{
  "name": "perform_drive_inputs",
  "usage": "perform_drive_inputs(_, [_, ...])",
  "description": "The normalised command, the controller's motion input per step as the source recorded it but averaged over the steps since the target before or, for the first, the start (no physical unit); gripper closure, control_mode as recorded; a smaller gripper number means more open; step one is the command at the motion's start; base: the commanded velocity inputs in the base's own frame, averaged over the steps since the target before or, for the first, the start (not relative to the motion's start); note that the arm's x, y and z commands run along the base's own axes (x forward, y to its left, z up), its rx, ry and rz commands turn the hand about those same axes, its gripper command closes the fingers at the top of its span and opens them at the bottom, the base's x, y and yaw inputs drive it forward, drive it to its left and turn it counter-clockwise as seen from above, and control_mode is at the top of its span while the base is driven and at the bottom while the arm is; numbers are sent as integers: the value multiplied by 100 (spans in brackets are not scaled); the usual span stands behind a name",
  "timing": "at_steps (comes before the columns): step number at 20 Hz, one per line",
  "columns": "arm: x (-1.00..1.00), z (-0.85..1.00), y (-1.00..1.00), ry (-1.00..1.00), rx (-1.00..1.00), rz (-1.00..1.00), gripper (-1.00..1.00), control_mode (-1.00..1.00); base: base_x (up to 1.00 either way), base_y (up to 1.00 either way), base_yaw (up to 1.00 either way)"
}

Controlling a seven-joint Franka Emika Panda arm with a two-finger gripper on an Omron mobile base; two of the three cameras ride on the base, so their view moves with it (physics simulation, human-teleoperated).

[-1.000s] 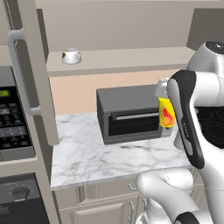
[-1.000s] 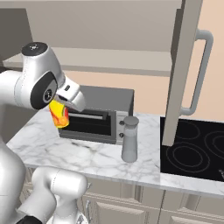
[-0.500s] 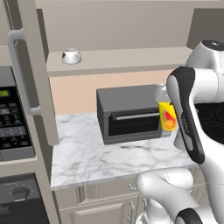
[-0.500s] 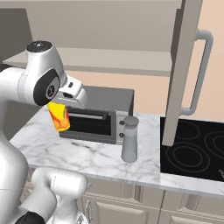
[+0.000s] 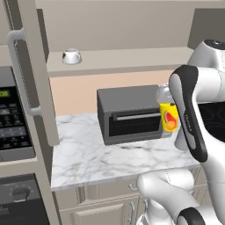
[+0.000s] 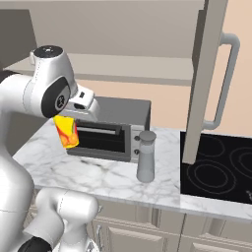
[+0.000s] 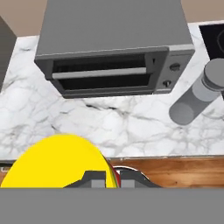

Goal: There is a tray on the dining counter. Grab the cup, mug, and pitcher and place them on the tray. The pitcher may be placed next to the tray if it cannot fit the tray.

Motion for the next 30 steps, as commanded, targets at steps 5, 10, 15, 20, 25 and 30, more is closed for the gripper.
perform_drive_inputs(5, [0,0,0,0,0,0,100,100,-63,-1,-3])
perform_drive_inputs(10, [0,0,0,0,0,0,100,100,-63,-10,0])
perform_drive_inputs(15, [0,0,0,0,0,0,100,100,-49,-24,10])
perform_drive_inputs(20, [0,0,0,0,0,0,100,100,-47,-13,-24])
perform_drive_inputs(25, [0,0,0,0,0,0,100,100,-41,-3,-61])
perform_drive_inputs(30, [0,0,0,0,0,0,100,100,-36,0,-71])
